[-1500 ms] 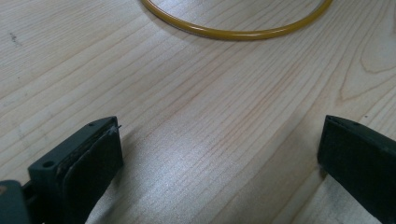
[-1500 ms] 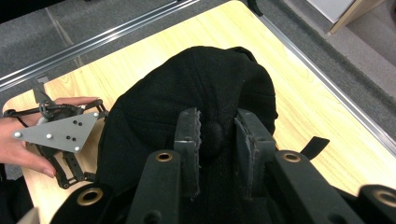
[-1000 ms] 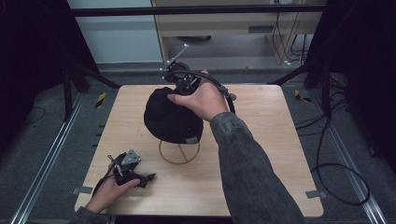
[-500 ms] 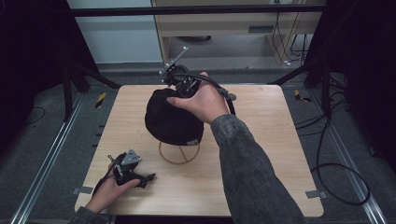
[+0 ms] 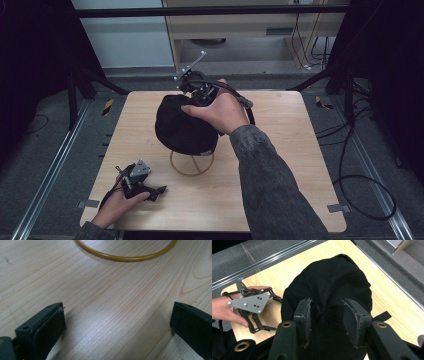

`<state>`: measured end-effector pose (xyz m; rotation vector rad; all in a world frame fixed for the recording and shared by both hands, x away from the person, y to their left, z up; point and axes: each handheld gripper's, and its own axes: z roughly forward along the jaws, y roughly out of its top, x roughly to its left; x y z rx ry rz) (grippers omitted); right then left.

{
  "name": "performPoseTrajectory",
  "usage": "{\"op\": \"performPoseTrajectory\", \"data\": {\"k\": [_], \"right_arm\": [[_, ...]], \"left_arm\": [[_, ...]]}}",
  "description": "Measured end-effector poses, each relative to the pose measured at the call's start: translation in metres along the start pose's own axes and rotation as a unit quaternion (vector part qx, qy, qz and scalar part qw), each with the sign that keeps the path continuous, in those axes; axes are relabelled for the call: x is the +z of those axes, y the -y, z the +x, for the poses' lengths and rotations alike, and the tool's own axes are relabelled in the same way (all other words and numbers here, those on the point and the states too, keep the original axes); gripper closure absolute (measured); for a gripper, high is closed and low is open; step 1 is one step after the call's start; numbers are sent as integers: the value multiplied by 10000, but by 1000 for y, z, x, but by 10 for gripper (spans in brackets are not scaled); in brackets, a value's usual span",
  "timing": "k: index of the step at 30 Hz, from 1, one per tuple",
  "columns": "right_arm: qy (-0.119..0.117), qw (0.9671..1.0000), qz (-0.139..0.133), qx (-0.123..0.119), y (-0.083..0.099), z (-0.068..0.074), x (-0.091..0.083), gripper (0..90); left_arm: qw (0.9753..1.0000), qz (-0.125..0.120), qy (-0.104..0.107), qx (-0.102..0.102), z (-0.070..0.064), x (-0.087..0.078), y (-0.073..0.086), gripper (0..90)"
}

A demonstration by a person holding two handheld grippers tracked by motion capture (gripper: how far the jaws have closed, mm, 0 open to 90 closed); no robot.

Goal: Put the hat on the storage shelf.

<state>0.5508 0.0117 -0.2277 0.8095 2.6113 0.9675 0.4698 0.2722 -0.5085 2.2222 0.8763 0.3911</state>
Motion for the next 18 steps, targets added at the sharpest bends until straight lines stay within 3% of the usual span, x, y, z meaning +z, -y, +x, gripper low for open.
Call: {"op": "performPoseTrajectory", "data": {"k": [11,18], "right_arm": [[-9,9998,-174,10,8,2,-4,565],[119,9995,-284,71,16,5,-7,402]], "left_arm": [[10000,-2,-2,-5,0,0,0,0],[10000,0,-3,-4,0,0,0,0]]}}
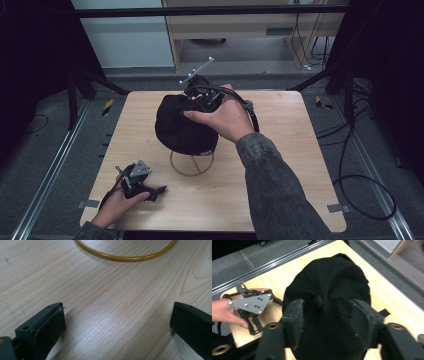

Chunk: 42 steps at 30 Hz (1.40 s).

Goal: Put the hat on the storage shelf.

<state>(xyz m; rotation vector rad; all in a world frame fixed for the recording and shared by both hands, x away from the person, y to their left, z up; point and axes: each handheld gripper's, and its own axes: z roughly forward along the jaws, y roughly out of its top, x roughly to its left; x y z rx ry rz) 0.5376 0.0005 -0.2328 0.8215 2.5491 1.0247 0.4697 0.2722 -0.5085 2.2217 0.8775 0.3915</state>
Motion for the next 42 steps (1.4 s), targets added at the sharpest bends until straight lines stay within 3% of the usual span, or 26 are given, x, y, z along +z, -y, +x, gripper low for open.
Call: {"op": "performPoseTrajectory", "data": {"k": [2,10,23,26,42], "right_arm": [[156,9998,-148,-21,4,-1,-3,286],[553,9978,-362,40,20,-8,-11,72],[893,9948,-458,195,52,-26,-39,94],[861,9950,-453,219,63,-27,-43,102],[1090,9930,-416,180,130,-29,-44,135]], "left_arm": [[10000,-1,0,-1,0,0,0,0],[10000,-4,4,1,0,0,0,0],[10000,4,33,10,-1,0,0,0],[10000,4,33,12,0,0,0,0],[10000,-15,22,13,-1,0,1,0]]}}
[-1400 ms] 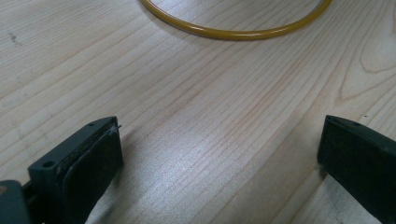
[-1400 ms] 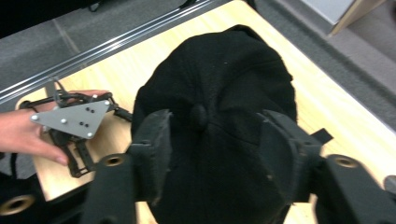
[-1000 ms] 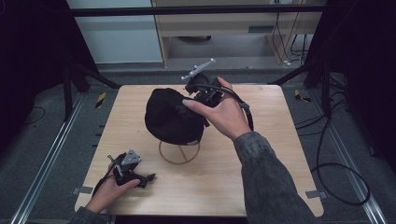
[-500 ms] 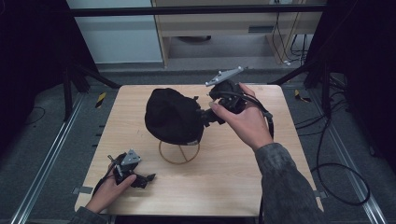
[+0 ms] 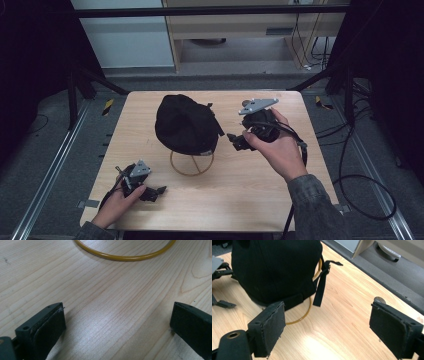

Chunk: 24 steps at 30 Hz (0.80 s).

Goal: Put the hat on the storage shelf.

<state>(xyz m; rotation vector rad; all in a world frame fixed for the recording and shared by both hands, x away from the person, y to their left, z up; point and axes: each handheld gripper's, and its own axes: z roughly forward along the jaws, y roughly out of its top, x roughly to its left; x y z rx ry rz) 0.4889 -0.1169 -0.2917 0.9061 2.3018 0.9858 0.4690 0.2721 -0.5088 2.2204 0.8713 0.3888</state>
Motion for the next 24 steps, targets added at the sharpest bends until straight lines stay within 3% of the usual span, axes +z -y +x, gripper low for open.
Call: {"op": "performPoseTrajectory", "data": {"k": [10,11,17,24], "right_arm": [[94,9998,-16,168,39,-1,2,143],[87,9997,3,234,51,-2,5,143],[64,9992,95,384,77,-3,12,146],[-86,9977,272,621,119,5,34,150]], "left_arm": [[10000,11,4,3,0,0,0,0],[10000,9,4,3,0,0,0,0],[10000,17,5,11,0,0,0,0],[10000,35,4,28,0,-1,0,0]]}}
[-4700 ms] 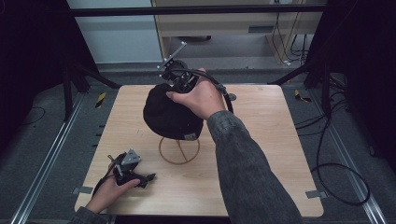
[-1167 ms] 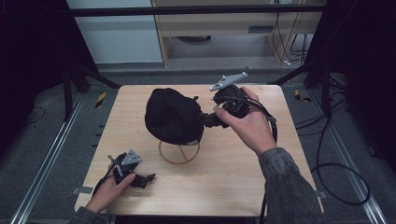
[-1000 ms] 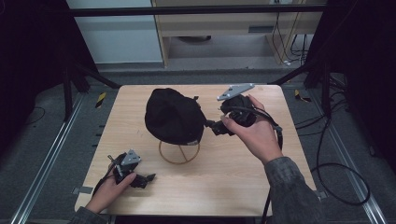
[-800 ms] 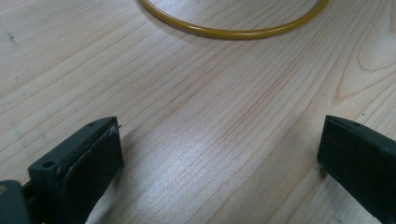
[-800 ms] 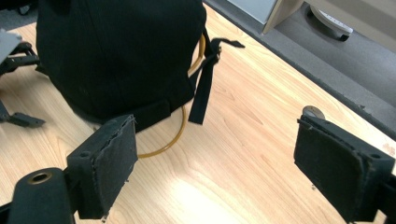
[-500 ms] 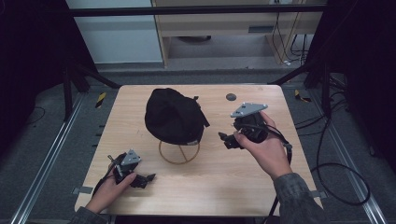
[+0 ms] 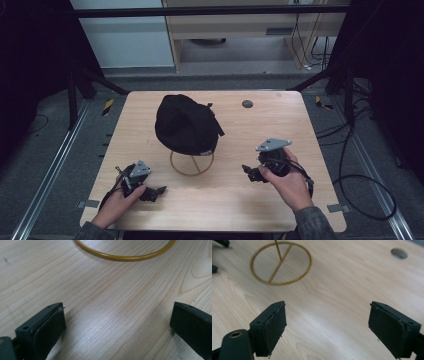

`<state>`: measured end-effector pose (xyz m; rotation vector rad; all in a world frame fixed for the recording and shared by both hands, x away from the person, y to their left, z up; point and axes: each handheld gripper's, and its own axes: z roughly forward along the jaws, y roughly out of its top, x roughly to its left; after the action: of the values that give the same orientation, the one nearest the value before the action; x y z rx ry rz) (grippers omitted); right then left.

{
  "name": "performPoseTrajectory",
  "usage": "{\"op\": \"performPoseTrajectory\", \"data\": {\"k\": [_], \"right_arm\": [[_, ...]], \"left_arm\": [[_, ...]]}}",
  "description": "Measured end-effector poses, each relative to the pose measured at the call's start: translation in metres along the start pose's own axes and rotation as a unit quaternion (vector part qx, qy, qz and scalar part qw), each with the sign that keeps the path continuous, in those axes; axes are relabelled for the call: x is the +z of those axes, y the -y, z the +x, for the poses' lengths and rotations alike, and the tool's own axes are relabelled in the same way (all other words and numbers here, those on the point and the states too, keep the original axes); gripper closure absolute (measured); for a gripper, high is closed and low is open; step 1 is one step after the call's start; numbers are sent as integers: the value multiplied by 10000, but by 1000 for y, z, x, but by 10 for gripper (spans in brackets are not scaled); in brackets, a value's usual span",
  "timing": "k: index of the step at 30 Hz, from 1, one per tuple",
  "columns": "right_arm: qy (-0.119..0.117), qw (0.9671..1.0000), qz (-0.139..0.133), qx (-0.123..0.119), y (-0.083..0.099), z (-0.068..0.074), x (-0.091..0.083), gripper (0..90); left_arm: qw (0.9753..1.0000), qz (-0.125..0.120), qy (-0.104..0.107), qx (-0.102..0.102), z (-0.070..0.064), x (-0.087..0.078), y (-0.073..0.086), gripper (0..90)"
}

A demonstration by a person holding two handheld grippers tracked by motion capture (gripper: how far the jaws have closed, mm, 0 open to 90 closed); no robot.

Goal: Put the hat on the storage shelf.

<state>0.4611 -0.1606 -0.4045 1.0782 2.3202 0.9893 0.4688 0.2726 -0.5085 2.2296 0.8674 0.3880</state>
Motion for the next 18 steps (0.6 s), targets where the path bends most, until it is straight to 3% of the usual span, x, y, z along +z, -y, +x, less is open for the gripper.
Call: {"op": "performPoseTrajectory", "data": {"k": [5,11,16,18], "right_arm": [[-133,9995,177,225,26,4,25,150],[-173,9985,337,399,45,2,50,145],[-94,9970,504,572,56,2,71,134],[-25,9970,546,539,59,2,77,118]], "left_arm": [[10000,-24,3,-25,0,0,0,0],[10000,1,-2,3,0,0,0,0],[10000,-1,-2,2,0,0,0,0],[10000,-1,-2,2,0,0,0,0]]}}
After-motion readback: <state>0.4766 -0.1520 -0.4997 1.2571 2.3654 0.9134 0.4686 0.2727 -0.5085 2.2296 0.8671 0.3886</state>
